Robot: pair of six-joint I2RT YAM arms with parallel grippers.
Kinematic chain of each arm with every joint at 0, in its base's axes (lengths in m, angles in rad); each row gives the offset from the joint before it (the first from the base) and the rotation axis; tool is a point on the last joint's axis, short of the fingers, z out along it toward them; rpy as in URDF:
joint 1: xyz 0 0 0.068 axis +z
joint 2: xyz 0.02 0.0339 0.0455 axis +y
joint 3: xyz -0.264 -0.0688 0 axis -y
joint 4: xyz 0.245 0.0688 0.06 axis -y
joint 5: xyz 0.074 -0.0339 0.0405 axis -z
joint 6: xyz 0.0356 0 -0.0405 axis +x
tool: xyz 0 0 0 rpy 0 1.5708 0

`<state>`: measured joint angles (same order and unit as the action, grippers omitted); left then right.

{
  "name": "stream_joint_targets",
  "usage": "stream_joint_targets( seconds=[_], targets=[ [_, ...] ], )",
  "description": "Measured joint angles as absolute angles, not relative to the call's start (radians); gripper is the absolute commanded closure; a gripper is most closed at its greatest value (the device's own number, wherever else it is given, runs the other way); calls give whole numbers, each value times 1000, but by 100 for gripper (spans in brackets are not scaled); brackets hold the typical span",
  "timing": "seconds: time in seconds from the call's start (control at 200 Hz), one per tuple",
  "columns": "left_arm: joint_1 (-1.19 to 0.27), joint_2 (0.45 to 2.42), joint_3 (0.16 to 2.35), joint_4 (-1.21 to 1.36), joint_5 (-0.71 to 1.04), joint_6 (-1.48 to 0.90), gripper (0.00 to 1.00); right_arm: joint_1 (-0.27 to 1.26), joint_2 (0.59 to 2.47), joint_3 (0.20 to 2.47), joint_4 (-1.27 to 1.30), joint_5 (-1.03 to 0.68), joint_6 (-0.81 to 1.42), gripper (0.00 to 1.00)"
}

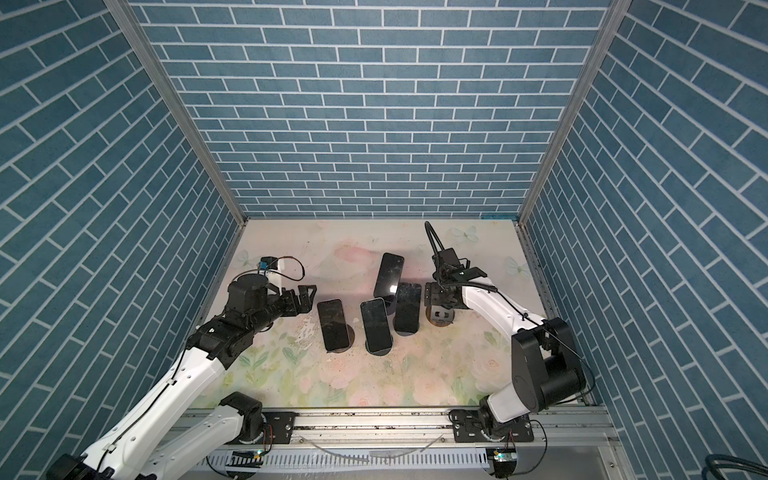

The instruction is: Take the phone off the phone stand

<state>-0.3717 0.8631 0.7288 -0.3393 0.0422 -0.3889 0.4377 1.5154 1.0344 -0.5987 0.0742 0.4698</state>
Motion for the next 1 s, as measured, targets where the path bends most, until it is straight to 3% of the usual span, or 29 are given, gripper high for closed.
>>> stream_joint_targets(
  seconds=[0.46,0.675,1.0],
  targets=[
    [-372,863,728,-339,42,-396,0,440,1560,1034,-576,87,490,40],
    [-372,863,726,-339,42,-396,0,440,1589,1076,-591,96,483,41],
    [-373,855,724,-340,47,-388,0,427,1778,1358,-603,127,410,40]
  ],
)
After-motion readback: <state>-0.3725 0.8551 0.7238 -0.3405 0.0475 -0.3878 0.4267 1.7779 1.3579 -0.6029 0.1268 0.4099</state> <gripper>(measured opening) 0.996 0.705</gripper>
